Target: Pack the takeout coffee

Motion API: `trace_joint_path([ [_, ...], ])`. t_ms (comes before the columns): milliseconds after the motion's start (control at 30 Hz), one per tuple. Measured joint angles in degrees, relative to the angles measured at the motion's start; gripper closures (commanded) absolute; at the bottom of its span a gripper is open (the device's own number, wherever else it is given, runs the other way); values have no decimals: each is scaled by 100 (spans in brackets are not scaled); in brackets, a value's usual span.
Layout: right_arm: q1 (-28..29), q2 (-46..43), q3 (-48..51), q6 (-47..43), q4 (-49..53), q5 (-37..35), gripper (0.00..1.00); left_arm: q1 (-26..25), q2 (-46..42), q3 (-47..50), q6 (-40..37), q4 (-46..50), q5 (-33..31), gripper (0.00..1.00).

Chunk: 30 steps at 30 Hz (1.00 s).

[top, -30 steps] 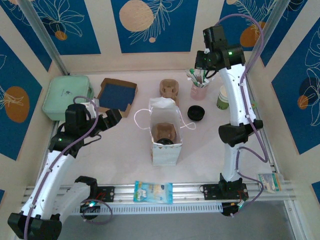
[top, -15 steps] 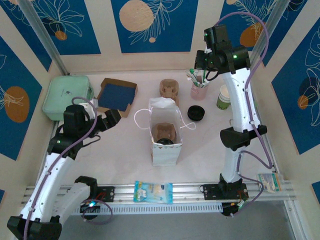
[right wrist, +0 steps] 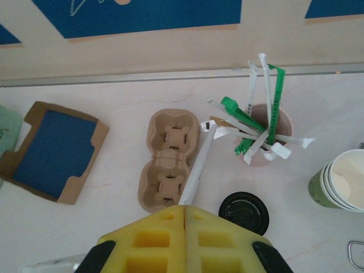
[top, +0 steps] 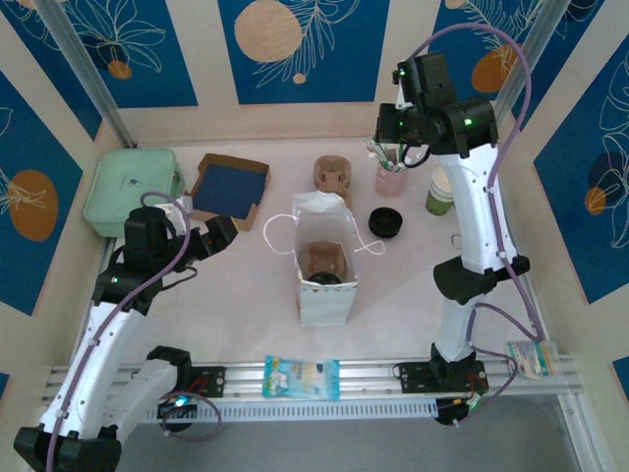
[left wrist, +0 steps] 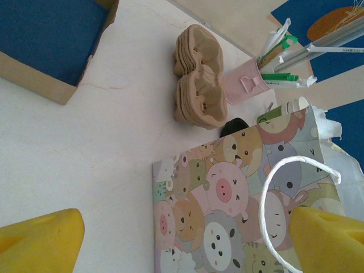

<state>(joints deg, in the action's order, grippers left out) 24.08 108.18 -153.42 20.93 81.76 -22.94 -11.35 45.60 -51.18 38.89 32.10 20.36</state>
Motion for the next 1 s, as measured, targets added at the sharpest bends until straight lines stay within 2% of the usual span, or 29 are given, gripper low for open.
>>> trace_joint_path([
  [433, 409, -216, -72, 2, 129, 363, 100, 0, -55, 0, 20, 9, 2, 8],
  [1000, 485, -1123, 282, 9, 50, 1480, 100, 0, -131, 0, 22, 9, 4, 8],
])
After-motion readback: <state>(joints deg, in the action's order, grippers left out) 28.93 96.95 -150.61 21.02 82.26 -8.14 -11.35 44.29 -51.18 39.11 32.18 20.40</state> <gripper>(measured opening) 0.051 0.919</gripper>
